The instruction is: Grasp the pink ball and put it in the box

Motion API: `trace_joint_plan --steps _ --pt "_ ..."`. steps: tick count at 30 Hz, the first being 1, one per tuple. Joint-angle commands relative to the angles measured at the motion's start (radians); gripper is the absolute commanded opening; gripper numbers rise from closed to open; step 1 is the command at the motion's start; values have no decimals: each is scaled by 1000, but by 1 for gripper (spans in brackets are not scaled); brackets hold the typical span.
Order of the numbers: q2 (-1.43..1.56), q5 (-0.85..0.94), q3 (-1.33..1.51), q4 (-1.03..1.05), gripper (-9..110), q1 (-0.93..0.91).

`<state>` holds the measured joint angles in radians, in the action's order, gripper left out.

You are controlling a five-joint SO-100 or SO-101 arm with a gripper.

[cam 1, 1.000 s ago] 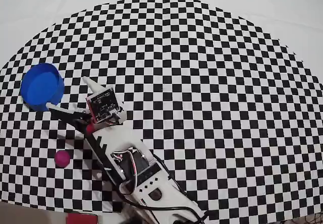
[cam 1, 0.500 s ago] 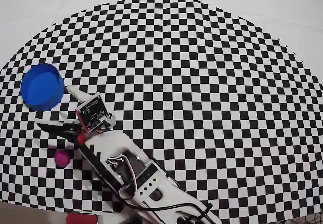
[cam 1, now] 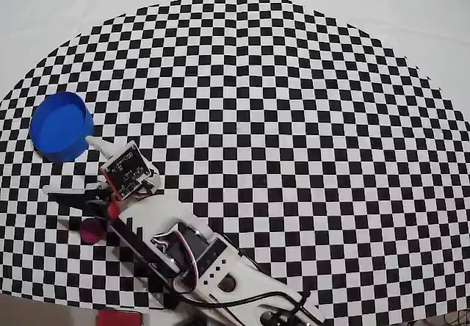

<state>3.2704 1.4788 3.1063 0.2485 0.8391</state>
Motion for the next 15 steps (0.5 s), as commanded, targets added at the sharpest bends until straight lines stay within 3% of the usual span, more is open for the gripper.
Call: trace_joint_plan --steps 1,15 --pt "31 3 8 8 38 18" --pt "31 0 8 20 38 81"
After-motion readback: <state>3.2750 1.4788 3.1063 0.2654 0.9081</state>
